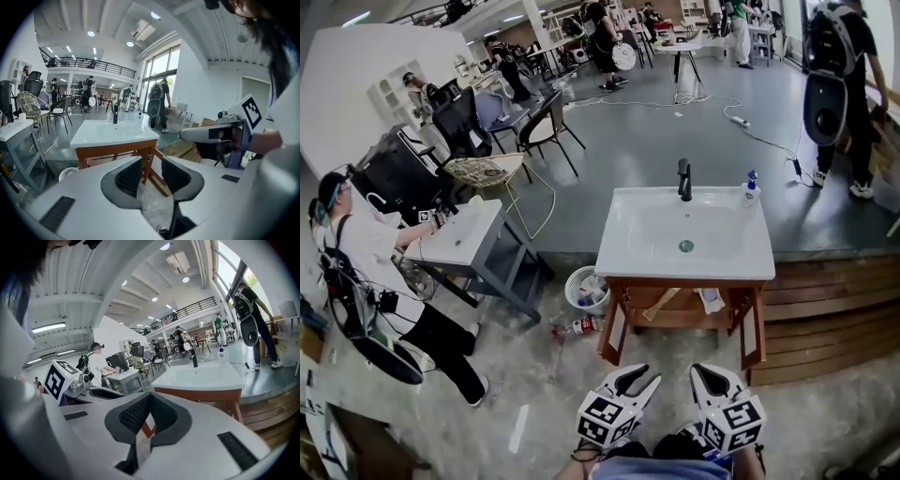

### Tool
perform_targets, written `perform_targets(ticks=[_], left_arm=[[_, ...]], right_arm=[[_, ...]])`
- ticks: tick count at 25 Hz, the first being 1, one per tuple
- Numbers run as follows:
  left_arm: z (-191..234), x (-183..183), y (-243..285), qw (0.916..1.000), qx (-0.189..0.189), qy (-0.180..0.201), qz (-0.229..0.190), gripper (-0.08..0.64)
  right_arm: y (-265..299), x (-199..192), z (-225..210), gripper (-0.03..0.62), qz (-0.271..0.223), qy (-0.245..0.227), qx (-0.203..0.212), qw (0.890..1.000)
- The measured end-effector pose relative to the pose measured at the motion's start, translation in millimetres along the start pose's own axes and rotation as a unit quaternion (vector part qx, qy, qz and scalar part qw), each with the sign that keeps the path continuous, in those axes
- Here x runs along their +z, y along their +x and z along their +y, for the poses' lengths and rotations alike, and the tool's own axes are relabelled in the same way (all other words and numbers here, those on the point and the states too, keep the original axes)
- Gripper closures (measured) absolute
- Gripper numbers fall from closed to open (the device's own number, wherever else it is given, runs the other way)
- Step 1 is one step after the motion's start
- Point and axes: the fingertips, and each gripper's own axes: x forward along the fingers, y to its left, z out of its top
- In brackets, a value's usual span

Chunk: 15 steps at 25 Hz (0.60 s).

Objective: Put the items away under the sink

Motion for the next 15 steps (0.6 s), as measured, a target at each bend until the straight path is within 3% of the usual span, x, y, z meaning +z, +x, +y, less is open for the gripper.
perform_targets(ticks=[7, 15], left_arm=[[7.2, 3.6, -32.0, 0.9991, -0.02, 0.036, 0.005, 0.423], [19.3, -14.1, -75.7, 0.9984, -0.04, 0.039, 0.004, 0.423]], right_arm=[[6.5, 3.7, 36.8, 0.577, -0.005, 0.003, -0.014, 1.0], [7.7, -7.6, 89.4, 0.577, -0.002, 0.012, -0.029, 0.999]])
